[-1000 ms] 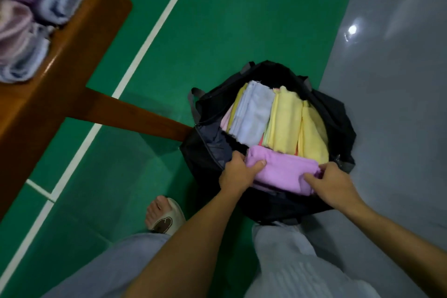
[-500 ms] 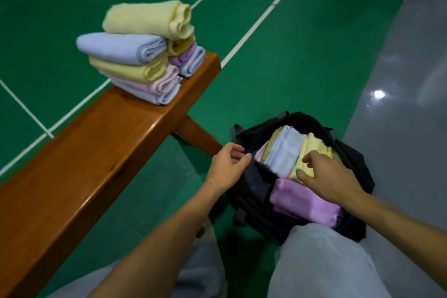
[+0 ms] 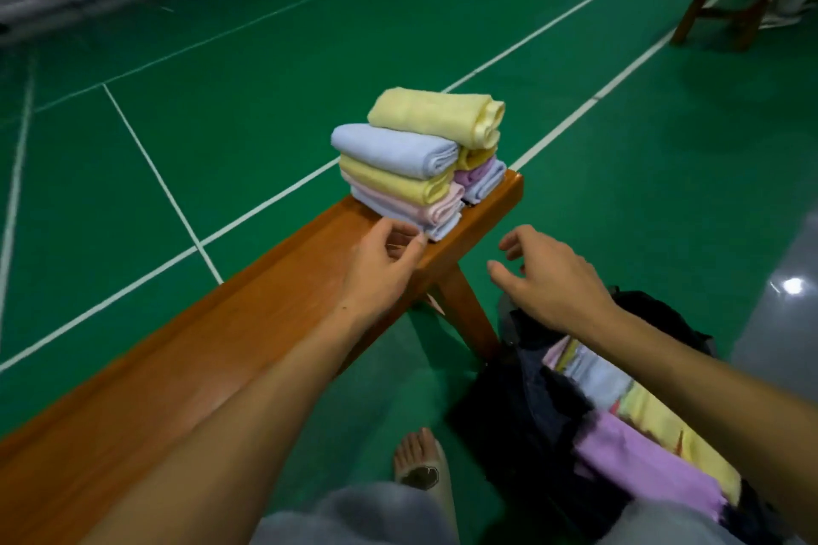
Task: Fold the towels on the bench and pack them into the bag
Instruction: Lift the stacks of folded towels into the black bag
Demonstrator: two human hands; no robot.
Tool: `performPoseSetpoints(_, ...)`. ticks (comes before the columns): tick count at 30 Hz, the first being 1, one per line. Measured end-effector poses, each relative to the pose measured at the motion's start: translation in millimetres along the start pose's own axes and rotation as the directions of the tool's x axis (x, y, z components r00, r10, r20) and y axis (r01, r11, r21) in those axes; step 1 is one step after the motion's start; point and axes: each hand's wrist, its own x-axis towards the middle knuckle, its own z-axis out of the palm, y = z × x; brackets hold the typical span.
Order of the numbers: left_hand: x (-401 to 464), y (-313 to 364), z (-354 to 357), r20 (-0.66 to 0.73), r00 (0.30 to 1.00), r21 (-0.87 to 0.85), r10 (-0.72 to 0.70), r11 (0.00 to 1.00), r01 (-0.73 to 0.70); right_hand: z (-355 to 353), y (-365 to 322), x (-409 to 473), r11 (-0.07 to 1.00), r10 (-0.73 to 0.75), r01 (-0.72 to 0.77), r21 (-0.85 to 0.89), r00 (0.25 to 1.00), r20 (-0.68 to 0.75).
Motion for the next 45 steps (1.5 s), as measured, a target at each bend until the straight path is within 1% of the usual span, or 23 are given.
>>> performPoseSetpoints(2, 16.8, -6.4, -18.1, -0.064, 0.997, 0.020, -0.032, 0.999, 0.033, 2.0, -22.1, 21.3, 0.991, -0.007, 0.013, 0.131, 0.999, -0.043)
performPoseSetpoints(4, 36.1, -14.7, -30.2, -0.128, 0.988, 0.000, -0.087, 0.996, 0.088, 7.7, -42.3, 42.4, 0.960, 0.004, 0.021, 0.278, 0.996, -0.091)
performPoseSetpoints(6, 58.6, -25.4, -36.9, -0.201, 0.970, -0.047, -0.137, 0.990, 0.130, 14.1, -61.5, 63.0, 0.905, 0.060, -0.009, 0.425, 0.992, -0.107)
performPoseSetpoints(8, 84.5, -35.3, -40.2, -0.237, 0.947, -0.102, -0.216, 0.975, 0.197, 20.9, -79.0, 82.1, 0.827, 0.171, -0.094, 0.554, 0.981, -0.089)
performPoseSetpoints(10, 109.8, -39.2, -41.6, -0.236, 0.924, -0.151, -0.301, 0.951, 0.271, 28.0, -92.4, 101.4, 0.703, 0.328, -0.237, 0.671, 0.945, -0.010)
performPoseSetpoints(11, 122.3, -38.5, -42.1, -0.219, 0.914, -0.206, -0.343, 0.931, 0.300, 30.2, -97.1, 110.2, 0.619, 0.398, -0.317, 0.718, 0.915, 0.061)
performPoseSetpoints(12, 133.8, -34.9, -42.6, -0.192, 0.898, -0.308, -0.396, 0.893, 0.328, 31.7, -100.7, 118.6, 0.529, 0.451, -0.389, 0.754, 0.882, 0.138)
performPoseSetpoints(14, 156.5, -30.7, -44.1, -0.111, 0.869, -0.493, -0.482, 0.786, 0.373, 30.3, -103.8, 132.1, 0.376, 0.503, -0.493, 0.784, 0.820, 0.274)
performPoseSetpoints(15, 165.2, -30.6, -45.0, -0.070, 0.864, -0.524, -0.499, 0.755, 0.394, 28.5, -102.7, 136.7, 0.337, 0.506, -0.529, 0.779, 0.799, 0.324)
performPoseSetpoints(16, 171.2, -31.7, -45.9, -0.036, 0.864, -0.520, -0.502, 0.748, 0.413, 26.4, -101.3, 139.8, 0.317, 0.500, -0.559, 0.766, 0.785, 0.366)
performPoseSetpoints(17, 174.3, -34.0, -46.8, -0.009, 0.860, -0.501, -0.510, 0.747, 0.438, 24.7, -100.8, 141.1, 0.311, 0.488, -0.580, 0.753, 0.777, 0.397)
performPoseSetpoints(19, 172.7, -34.4, -46.9, 0.026, 0.853, -0.476, -0.522, 0.744, 0.469, 22.9, -98.4, 142.4, 0.320, 0.455, -0.582, 0.748, 0.787, 0.417)
performPoseSetpoints(21, 172.0, -39.1, -46.1, -0.019, 0.854, -0.455, -0.519, 0.765, 0.455, 24.3, -94.8, 143.1, 0.337, 0.435, -0.570, 0.750, 0.800, 0.413)
performPoseSetpoints(24, 168.4, -41.2, -45.1, -0.067, 0.841, -0.467, -0.537, 0.762, 0.449, 26.9, -97.8, 140.7, 0.372, 0.448, -0.583, 0.722, 0.794, 0.411)
performPoseSetpoints(29, 157.5, -34.3, -49.1, -0.078, 0.846, -0.447, -0.528, 0.777, 0.444, 26.2, -100.3, 132.6, 0.396, 0.425, -0.570, 0.720, 0.809, 0.407)
performPoseSetpoints(31, 153.1, -32.8, -51.1, -0.068, 0.842, -0.456, -0.535, 0.767, 0.451, 24.8, -99.5, 128.6, 0.409, 0.420, -0.564, 0.717, 0.814, 0.400)
performPoseSetpoints(36, 139.8, -37.4, -54.4, -0.045, 0.836, -0.440, -0.547, 0.762, 0.475, 25.4, -101.3, 112.5, 0.421, 0.439, -0.587, 0.692, 0.799, 0.411)
performPoseSetpoints(37, 135.8, -39.0, -55.3, -0.039, 0.838, -0.427, -0.545, 0.767, 0.479, 25.4, -101.5, 107.2, 0.408, 0.449, -0.594, 0.694, 0.792, 0.414)
performPoseSetpoints(39, 128.3, -42.2, -56.1, -0.016, 0.842, -0.411, -0.539, 0.771, 0.486, 24.3, -100.8, 96.0, 0.340, 0.466, -0.616, 0.710, 0.767, 0.442)
performPoseSetpoints(42, 119.4, -42.8, -55.1, 0.013, 0.841, -0.429, -0.542, 0.756, 0.494, 20.6, -94.1, 86.0, 0.216, 0.410, -0.630, 0.746, 0.752, 0.516)
performPoseSetpoints(45, 112.3, -39.7, -53.2, 0.021, 0.835, -0.435, -0.550, 0.747, 0.503, 17.6, -90.3, 82.1, 0.177, 0.376, -0.632, 0.755, 0.752, 0.541)
